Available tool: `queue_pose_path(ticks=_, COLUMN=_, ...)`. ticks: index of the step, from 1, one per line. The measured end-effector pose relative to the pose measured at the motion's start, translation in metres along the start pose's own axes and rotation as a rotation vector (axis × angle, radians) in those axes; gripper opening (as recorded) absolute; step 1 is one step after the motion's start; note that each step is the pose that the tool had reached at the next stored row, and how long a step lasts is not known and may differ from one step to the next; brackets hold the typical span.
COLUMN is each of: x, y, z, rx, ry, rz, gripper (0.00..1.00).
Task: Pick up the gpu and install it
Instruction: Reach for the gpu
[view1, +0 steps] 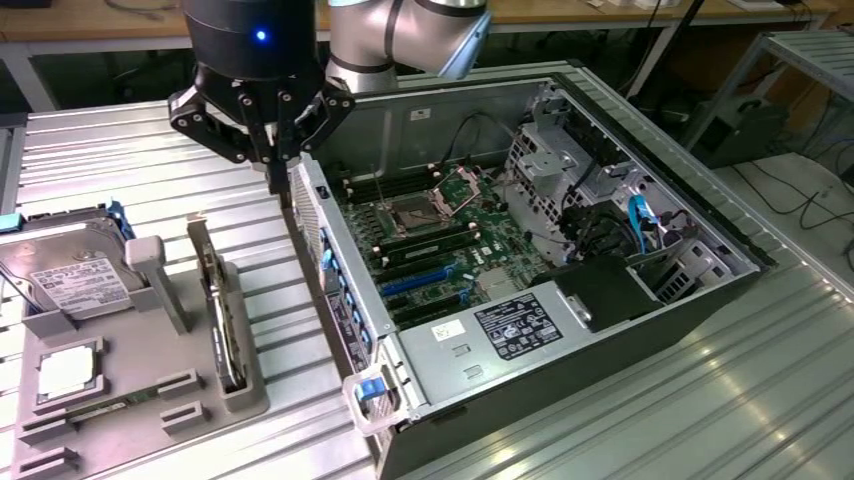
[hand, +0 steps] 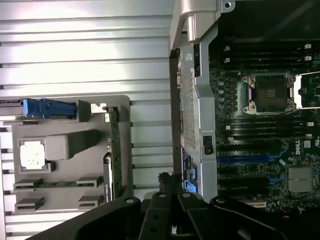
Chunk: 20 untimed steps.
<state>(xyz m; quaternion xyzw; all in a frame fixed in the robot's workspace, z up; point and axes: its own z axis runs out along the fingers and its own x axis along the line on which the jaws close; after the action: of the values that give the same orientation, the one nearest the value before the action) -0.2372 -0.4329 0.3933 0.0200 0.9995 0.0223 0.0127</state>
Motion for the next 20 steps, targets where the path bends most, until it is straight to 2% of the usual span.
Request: queue_pose_path(ticks=20, x=0.027, y=-0.0081, z=-0.0010, rx=-0.0001, ry=0.0002, rz=-0.004, gripper=0.11)
